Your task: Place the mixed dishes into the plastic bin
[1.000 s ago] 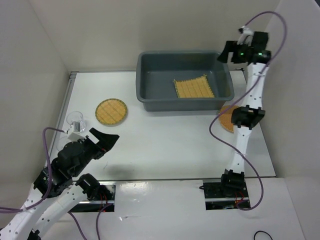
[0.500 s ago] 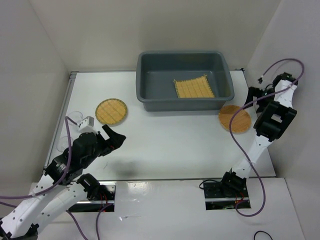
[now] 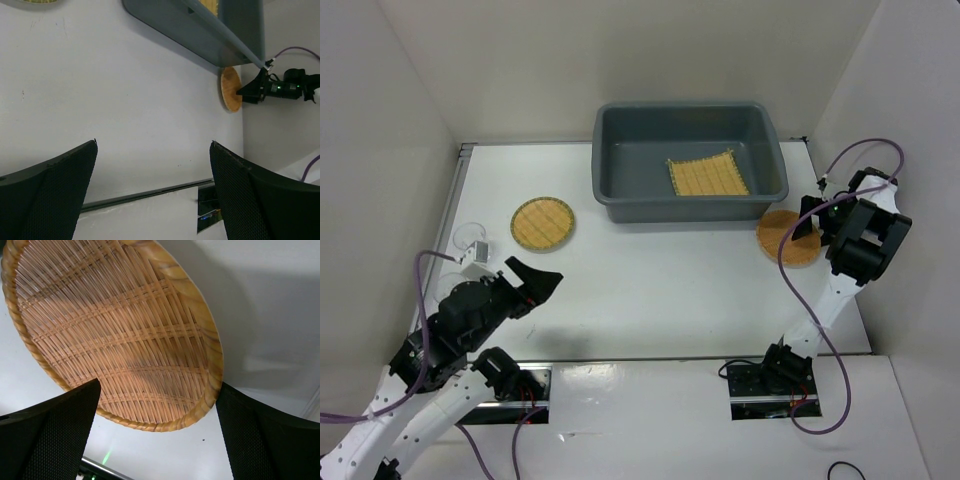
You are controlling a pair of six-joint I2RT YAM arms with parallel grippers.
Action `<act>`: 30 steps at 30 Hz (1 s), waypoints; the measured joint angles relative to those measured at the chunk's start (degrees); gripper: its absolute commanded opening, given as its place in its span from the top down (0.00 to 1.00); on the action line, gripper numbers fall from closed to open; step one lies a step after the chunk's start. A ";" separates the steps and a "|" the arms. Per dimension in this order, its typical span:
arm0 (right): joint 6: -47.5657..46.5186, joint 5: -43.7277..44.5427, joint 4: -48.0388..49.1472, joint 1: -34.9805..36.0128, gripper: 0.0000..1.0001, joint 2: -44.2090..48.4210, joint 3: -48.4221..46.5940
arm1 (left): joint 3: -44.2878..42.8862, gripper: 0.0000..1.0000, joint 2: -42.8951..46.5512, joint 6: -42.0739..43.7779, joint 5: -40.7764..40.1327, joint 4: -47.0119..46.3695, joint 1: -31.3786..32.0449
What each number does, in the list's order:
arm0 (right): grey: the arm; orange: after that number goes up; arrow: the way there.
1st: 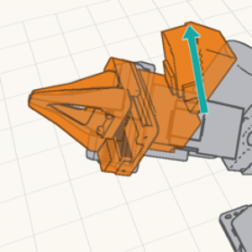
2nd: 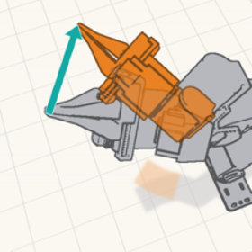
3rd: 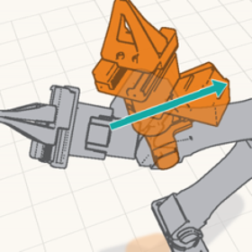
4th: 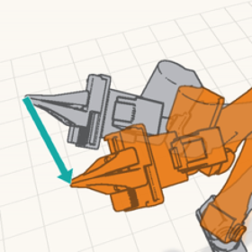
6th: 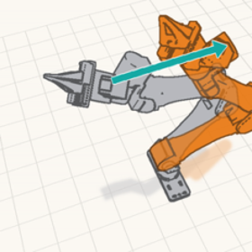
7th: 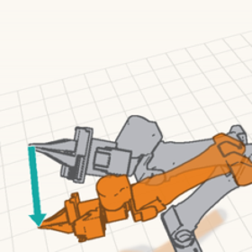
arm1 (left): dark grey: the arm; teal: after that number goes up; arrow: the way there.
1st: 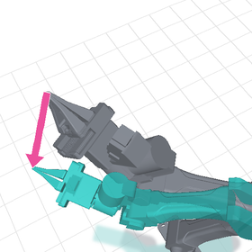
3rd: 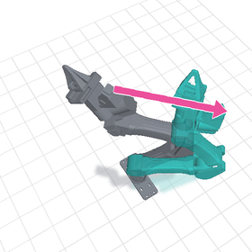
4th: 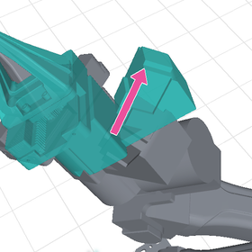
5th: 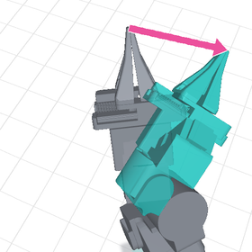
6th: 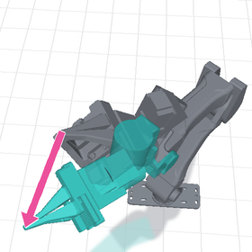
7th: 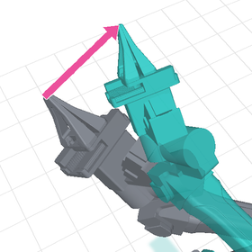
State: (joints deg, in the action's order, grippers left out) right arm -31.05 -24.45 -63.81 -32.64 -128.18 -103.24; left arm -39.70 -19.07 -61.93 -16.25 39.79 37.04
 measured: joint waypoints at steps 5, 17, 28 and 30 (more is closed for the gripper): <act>0.76 0.02 2.21 -0.02 0.02 1.11 1.84 | 0.00 0.01 3.52 -2.49 0.07 2.19 0.00; -1.60 -18.03 -4.24 -2.19 1.00 -3.69 2.75 | 0.48 0.01 4.55 -4.72 0.07 3.56 0.00; -9.73 -22.97 -8.41 -3.65 1.00 -2.73 6.51 | 1.88 0.01 4.00 -4.74 0.70 2.23 0.00; -12.24 -22.62 -9.09 -4.35 1.00 -0.94 8.20 | 2.27 0.01 4.00 -4.74 0.90 2.21 0.00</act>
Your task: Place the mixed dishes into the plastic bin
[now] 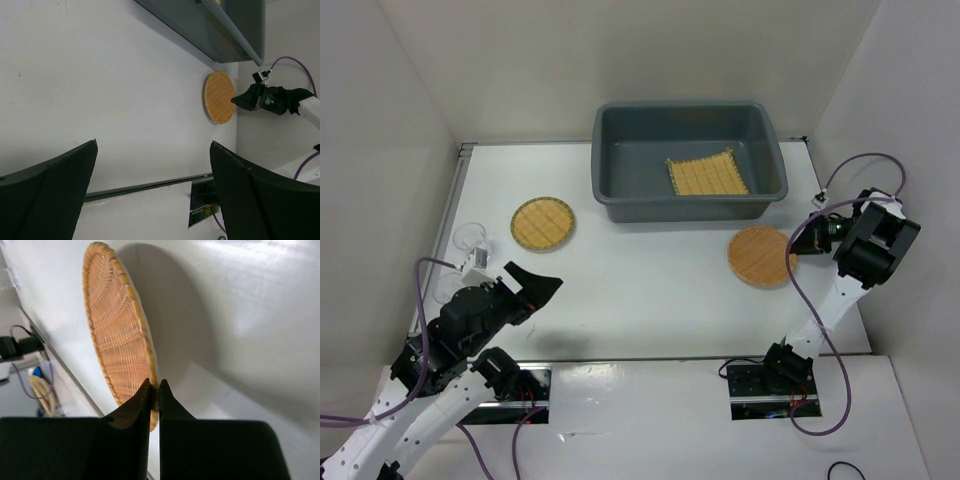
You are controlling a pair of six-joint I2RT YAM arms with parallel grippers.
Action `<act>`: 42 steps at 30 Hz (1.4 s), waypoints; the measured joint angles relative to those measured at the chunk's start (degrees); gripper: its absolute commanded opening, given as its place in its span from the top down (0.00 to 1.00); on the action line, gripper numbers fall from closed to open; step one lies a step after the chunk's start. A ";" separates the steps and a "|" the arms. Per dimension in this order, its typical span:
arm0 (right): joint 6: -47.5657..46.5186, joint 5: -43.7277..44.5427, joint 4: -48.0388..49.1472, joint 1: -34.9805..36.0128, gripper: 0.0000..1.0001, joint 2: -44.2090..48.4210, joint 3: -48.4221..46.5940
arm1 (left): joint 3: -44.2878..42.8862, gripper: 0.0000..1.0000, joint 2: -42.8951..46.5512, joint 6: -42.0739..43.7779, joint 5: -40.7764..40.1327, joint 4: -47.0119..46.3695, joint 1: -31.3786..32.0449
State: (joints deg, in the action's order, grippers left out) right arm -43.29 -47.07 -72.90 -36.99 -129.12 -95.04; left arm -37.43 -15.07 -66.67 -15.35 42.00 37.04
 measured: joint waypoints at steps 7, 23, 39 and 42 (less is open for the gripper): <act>-9.66 2.69 -0.94 -0.98 1.00 13.22 6.32 | 0.48 0.01 -0.04 0.13 0.42 -0.33 0.00; -18.71 8.09 -1.16 30.16 1.00 34.12 6.10 | 1.18 0.01 2.69 0.07 0.68 0.04 0.00; 4.76 -7.32 -1.77 36.83 1.00 16.41 -51.21 | 1.20 0.01 5.25 -1.36 0.68 1.22 -0.26; 12.90 -8.41 1.79 35.39 1.00 7.65 -60.59 | 1.25 0.01 5.33 -1.40 0.72 1.16 -0.26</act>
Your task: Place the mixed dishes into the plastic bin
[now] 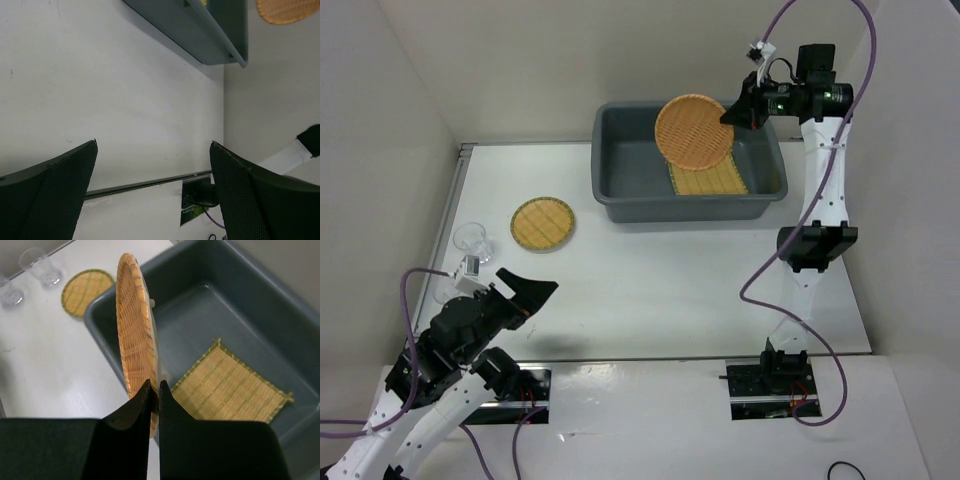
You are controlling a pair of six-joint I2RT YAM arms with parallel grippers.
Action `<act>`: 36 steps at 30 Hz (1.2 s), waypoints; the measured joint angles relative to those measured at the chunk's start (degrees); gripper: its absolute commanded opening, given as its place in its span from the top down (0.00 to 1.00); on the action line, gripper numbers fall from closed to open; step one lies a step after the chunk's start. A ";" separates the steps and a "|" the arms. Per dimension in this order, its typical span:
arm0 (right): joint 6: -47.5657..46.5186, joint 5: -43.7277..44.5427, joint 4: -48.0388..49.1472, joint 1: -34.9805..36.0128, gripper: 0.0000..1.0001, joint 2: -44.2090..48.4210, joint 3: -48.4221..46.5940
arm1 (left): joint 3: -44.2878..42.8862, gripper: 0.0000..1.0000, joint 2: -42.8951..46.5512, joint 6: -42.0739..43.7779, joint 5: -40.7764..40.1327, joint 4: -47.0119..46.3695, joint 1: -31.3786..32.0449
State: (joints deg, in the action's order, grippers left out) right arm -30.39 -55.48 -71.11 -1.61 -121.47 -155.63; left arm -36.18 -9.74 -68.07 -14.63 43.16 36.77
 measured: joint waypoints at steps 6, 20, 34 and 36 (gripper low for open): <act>7.69 4.22 2.03 -1.14 1.00 -12.83 -3.85 | 0.96 0.01 1.84 -0.35 0.61 -0.59 0.00; 11.47 17.49 5.11 -1.11 1.00 -25.79 -5.60 | 1.14 0.01 0.02 -1.31 0.79 -1.53 -0.52; 15.58 24.70 6.73 -1.25 0.94 -39.87 -20.85 | 1.57 0.01 -3.96 -1.16 -0.13 -3.34 -0.61; 16.26 25.53 6.49 -1.31 0.91 -40.74 -22.21 | 1.55 0.01 -6.01 -0.96 -0.13 -4.02 -0.61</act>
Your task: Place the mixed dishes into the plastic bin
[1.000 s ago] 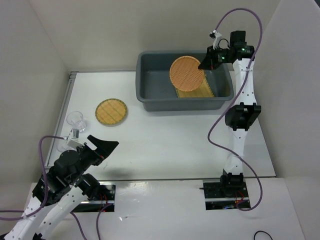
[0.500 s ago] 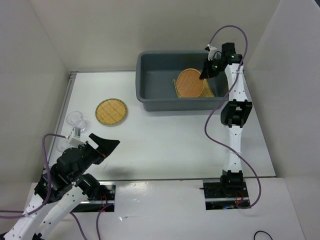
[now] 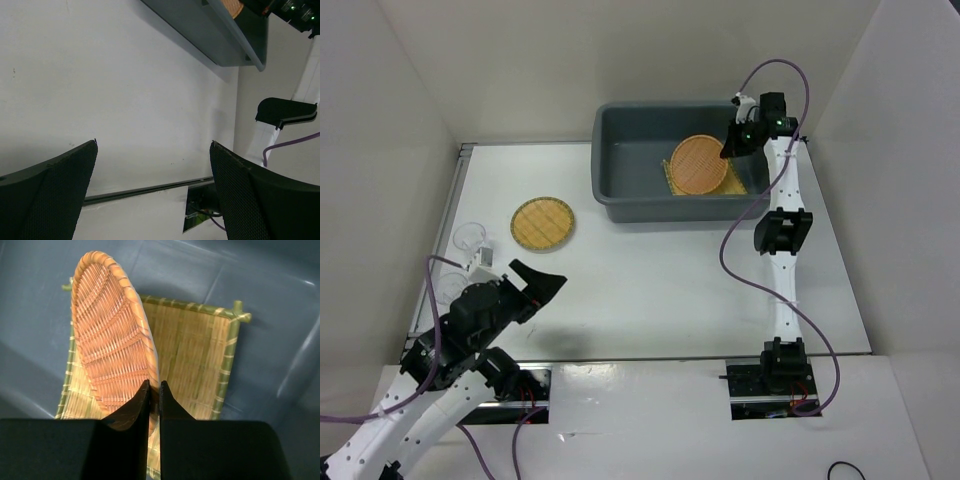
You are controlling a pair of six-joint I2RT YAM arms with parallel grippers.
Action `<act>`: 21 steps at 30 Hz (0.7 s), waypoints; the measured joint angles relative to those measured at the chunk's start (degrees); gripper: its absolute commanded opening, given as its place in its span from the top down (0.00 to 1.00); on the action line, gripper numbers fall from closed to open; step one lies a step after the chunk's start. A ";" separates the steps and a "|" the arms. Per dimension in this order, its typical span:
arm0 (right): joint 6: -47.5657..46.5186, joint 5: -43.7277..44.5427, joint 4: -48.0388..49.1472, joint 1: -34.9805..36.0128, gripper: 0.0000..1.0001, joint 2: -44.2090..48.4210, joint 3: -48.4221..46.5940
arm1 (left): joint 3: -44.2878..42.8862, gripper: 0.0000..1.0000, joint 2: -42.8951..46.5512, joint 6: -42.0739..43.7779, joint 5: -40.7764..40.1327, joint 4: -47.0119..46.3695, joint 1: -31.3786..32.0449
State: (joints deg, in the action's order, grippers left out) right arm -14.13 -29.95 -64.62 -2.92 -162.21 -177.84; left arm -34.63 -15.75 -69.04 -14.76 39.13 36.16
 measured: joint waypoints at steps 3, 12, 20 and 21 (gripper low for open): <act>0.70 1.64 -0.22 -0.22 0.80 -0.59 -0.35 | 0.00 0.01 -2.49 0.28 -0.04 -0.79 0.02; -0.85 12.68 -0.63 -0.74 0.43 -4.92 -0.33 | -1.70 0.01 -6.71 1.88 -2.05 -2.08 0.02; -0.55 12.70 -1.05 -0.52 0.07 -4.46 -0.31 | -16.52 0.01 -22.12 6.75 -10.49 1.70 0.00; -0.55 12.13 -1.25 -0.59 0.07 -3.98 -0.28 | -19.19 0.01 -25.81 7.37 -12.04 2.10 -0.07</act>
State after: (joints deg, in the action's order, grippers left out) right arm -14.68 -17.82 -65.87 -3.51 -166.19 -178.12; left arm -53.82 -41.56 -61.67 -26.81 41.23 36.10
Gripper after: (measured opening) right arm 0.911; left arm 0.992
